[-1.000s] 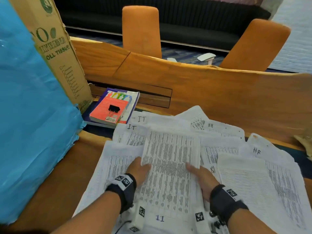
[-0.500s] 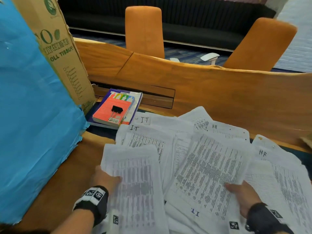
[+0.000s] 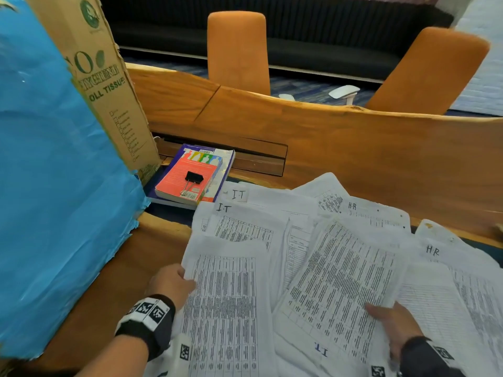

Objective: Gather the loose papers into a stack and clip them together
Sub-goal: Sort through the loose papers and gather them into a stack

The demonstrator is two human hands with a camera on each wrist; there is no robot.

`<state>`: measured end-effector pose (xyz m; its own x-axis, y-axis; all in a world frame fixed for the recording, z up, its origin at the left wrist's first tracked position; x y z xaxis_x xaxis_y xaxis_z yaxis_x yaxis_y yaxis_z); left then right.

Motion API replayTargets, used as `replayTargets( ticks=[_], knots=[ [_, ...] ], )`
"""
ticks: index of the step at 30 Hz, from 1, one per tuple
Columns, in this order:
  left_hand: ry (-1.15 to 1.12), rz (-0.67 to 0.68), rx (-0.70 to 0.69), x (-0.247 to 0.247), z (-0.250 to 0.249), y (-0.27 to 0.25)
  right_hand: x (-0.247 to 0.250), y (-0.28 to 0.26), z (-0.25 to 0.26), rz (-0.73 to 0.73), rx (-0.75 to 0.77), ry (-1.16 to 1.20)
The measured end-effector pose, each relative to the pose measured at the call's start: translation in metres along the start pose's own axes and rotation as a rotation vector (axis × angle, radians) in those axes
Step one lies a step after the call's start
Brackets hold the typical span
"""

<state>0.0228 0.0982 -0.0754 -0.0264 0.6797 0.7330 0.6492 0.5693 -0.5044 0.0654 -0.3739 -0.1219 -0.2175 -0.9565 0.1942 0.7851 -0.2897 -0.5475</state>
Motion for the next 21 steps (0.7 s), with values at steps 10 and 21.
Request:
replayTargets(
  ticks=[10,21],
  knots=[
    [0.015,0.115,-0.295,-0.017,-0.088,0.010,0.000,0.002,0.002,-0.005,0.037,-0.021],
    [0.138,-0.024,-0.087,-0.036,-0.085,0.058,0.002,0.012,-0.011,-0.032,0.032,-0.052]
  ],
)
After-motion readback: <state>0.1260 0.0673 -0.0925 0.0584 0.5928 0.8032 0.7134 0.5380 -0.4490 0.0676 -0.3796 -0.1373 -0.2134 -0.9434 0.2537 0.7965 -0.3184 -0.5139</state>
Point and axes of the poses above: each hand's wrist, its own y-axis towards the middle knuckle, its own x-axis out of the back of the hand, z = x × y, the point moved 5 cm from there along y, towards the middle knuckle, and after that the axes turned 5 degrees about x, right-handed, at the moved point
